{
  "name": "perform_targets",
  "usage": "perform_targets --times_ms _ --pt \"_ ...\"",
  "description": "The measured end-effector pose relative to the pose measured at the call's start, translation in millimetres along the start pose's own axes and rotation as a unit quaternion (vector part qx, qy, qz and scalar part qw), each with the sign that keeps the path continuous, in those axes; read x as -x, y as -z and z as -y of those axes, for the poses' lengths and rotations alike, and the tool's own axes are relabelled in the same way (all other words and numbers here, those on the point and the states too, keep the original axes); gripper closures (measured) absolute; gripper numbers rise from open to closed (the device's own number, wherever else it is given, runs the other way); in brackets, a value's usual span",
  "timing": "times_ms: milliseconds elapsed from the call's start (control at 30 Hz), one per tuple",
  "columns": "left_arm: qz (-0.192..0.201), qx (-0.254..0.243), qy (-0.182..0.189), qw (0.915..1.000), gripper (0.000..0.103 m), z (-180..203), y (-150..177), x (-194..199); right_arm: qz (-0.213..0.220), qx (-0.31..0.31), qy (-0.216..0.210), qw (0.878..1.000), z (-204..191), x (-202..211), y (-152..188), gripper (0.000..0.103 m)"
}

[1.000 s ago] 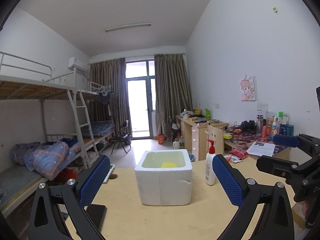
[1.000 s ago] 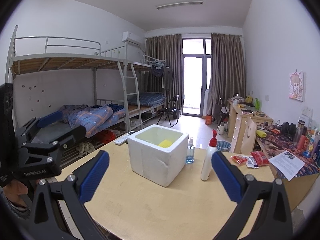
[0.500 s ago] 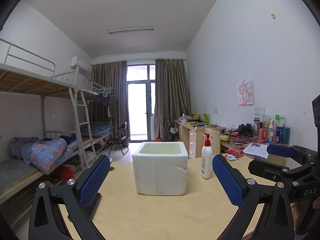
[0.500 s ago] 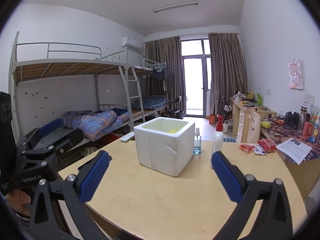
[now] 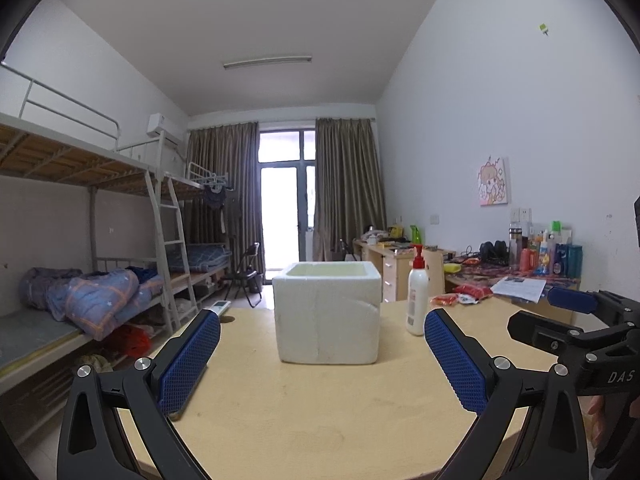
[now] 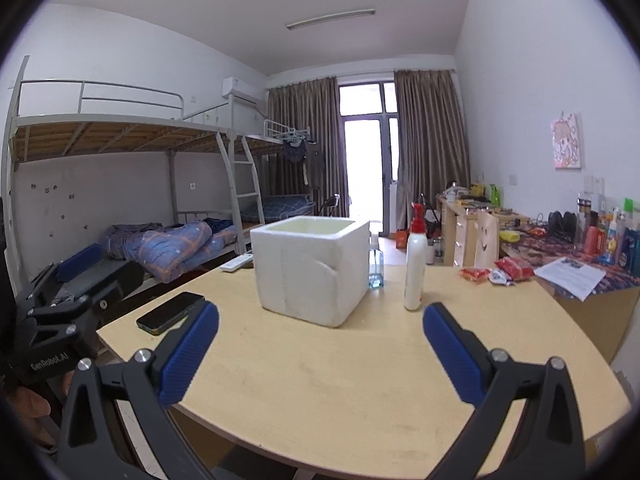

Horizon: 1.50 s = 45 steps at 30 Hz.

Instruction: Organize soft objects

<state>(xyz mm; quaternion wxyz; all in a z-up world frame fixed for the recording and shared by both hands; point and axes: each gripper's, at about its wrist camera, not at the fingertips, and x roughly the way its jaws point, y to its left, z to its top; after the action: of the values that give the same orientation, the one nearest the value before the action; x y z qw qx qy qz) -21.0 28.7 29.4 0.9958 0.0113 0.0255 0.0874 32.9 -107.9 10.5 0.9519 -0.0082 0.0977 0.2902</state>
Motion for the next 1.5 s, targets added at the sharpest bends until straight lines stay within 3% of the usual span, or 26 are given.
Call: perform_targets --times_ms 1100,1500 --pt "-0.007 -0.003 0.018 0.9998 0.001 6.6 9.7 17.4 0.007 -0.002 0.013 1.000 -5.5 14.4 14.7 0.000" --pt "-0.030 0.002 0.015 0.9994 0.001 4.7 11.7 11.1 0.005 0.001 0.012 1.000 -9.1 17.5 15.0 0.000"
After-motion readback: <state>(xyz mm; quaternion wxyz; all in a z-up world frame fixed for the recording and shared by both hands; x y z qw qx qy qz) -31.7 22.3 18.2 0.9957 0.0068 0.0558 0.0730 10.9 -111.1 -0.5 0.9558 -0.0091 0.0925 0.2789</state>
